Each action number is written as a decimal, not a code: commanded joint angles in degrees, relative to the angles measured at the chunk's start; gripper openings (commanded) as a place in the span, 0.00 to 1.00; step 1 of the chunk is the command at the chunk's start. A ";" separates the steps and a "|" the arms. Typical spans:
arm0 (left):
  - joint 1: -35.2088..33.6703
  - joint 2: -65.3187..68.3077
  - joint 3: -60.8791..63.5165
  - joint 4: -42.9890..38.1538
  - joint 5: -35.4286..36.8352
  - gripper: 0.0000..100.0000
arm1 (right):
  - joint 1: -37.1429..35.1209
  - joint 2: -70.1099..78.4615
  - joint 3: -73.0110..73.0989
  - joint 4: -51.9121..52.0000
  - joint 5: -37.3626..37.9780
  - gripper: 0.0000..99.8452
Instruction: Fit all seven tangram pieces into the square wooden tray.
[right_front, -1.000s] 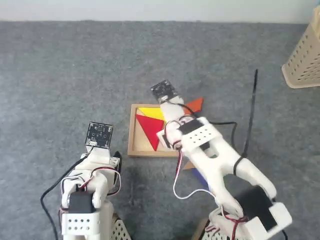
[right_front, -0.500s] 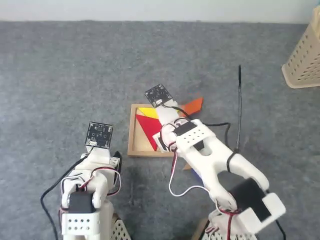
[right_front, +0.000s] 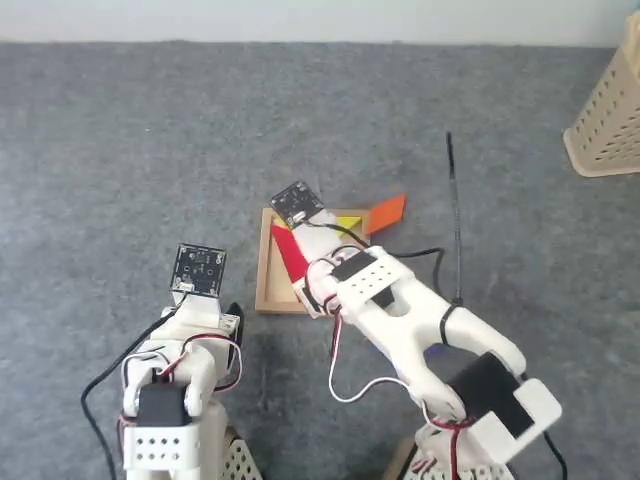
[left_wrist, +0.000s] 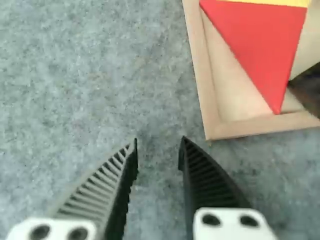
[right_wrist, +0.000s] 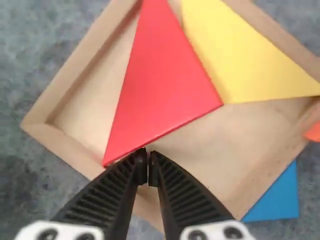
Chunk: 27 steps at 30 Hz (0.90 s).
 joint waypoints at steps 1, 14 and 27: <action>0.00 -0.88 -0.22 0.26 0.44 0.13 | -0.57 -0.66 -0.53 -1.19 1.05 0.01; 0.00 -0.88 -0.22 0.26 0.44 0.13 | -1.01 -0.57 -0.35 -4.00 0.62 0.01; 0.00 -0.88 -0.22 0.26 0.44 0.13 | -4.35 -1.27 -0.26 -6.20 1.05 0.01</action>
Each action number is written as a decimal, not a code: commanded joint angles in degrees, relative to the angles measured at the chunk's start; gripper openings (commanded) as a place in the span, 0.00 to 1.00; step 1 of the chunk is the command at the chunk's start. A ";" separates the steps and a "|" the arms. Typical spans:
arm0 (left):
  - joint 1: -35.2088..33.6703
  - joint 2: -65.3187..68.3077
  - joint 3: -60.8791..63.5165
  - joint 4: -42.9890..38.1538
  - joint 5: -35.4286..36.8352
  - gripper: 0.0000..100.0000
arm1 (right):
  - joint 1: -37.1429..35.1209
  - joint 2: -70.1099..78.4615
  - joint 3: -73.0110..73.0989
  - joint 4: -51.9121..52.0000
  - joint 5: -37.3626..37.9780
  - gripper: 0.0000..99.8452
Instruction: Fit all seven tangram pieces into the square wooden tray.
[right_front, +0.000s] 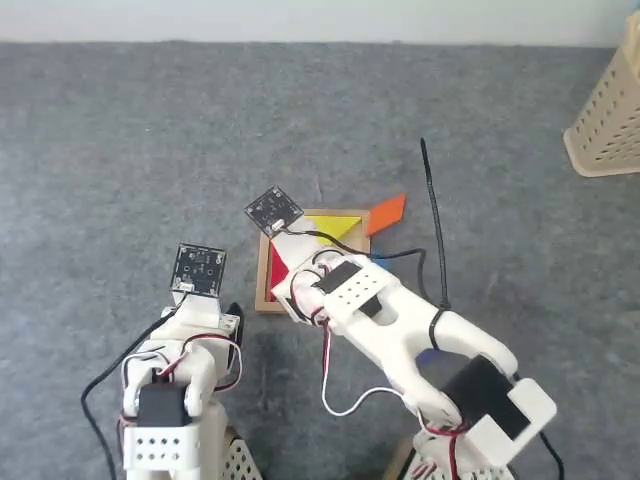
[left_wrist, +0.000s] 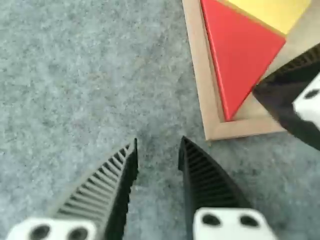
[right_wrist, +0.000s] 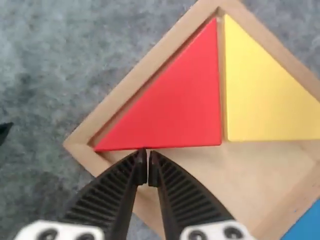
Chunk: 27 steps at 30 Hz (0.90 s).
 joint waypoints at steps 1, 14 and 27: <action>0.00 -0.88 -0.22 0.26 0.44 0.13 | 0.66 -1.63 -0.26 -0.22 1.05 0.01; 0.00 -0.88 -0.22 0.26 0.44 0.13 | 7.52 -6.90 -0.18 0.84 0.70 0.01; 0.00 -0.88 -0.22 0.26 0.44 0.13 | 7.43 2.24 -0.26 -9.01 0.62 0.01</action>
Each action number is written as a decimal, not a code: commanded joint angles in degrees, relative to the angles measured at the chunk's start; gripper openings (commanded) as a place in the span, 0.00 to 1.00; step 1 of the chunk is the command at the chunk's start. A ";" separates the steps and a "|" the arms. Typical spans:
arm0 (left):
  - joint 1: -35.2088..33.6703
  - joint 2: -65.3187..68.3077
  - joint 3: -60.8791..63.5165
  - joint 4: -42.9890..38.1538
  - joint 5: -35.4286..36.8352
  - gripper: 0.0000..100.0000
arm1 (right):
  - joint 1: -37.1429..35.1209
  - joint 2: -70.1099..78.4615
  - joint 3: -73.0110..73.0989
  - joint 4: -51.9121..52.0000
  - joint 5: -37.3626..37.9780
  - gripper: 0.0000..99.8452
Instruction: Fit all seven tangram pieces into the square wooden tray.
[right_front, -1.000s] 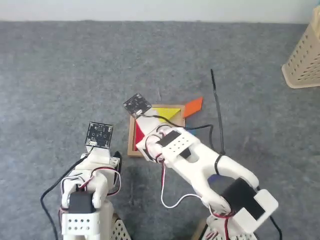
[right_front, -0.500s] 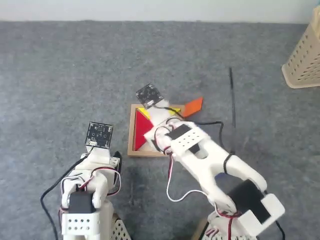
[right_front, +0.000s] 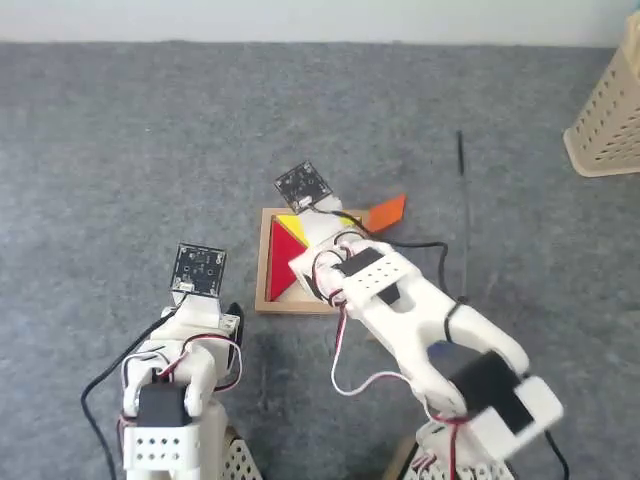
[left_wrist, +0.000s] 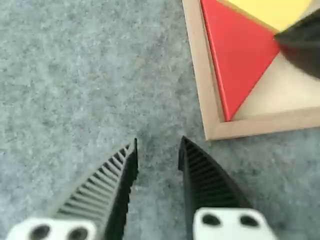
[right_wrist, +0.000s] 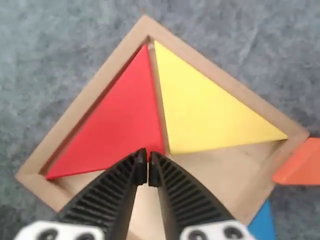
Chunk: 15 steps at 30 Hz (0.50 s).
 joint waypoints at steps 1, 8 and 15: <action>0.00 -0.88 -0.22 0.26 0.44 0.13 | 0.75 0.84 -0.35 -3.47 0.62 0.01; 0.00 -0.88 -0.22 0.26 0.44 0.13 | 0.75 1.45 -0.35 -5.76 0.70 0.01; 0.00 -0.88 -0.22 0.26 0.44 0.13 | 1.10 -2.42 -0.18 -5.23 0.70 0.01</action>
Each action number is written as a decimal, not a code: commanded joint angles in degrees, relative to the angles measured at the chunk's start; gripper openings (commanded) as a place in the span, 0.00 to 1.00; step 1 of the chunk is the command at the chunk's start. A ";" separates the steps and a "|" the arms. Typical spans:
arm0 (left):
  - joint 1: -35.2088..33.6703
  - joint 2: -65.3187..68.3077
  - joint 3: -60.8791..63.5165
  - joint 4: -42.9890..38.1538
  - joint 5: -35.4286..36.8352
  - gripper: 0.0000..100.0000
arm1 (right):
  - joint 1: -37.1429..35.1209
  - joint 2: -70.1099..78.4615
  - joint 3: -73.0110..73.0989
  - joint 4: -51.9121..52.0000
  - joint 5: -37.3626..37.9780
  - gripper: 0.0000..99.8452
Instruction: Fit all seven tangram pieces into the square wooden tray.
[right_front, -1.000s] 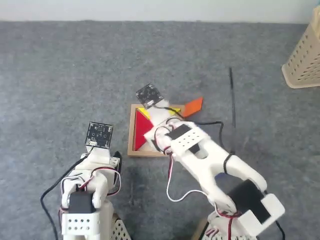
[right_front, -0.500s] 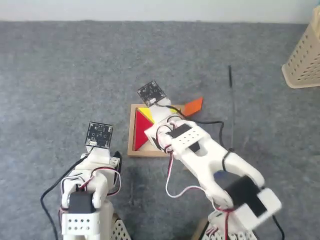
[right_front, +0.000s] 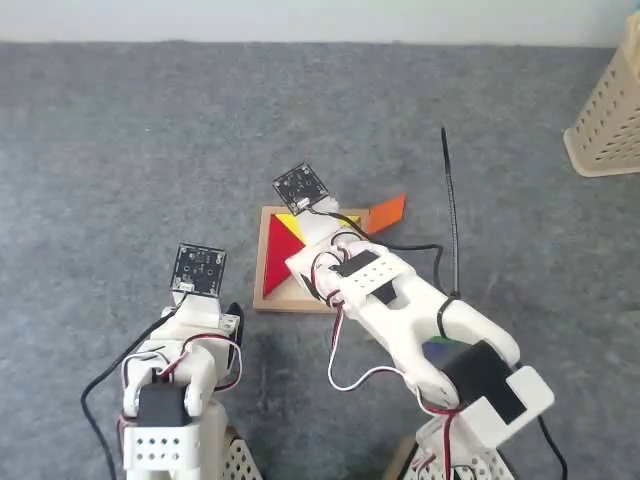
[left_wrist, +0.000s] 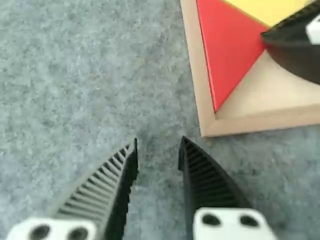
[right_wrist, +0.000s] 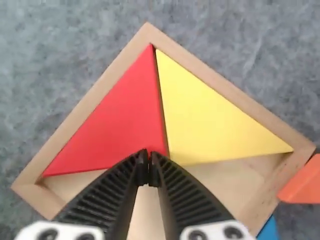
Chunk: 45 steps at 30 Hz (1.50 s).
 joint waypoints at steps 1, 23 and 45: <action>0.00 -0.88 -0.22 0.26 0.44 0.13 | 1.10 -5.58 0.26 -0.04 0.70 0.01; 0.00 -0.88 -0.22 0.26 0.44 0.13 | 7.69 -13.76 9.32 -7.08 0.70 0.01; 0.00 -0.88 -0.22 0.26 0.44 0.13 | 7.69 -3.30 9.32 -18.07 0.97 0.01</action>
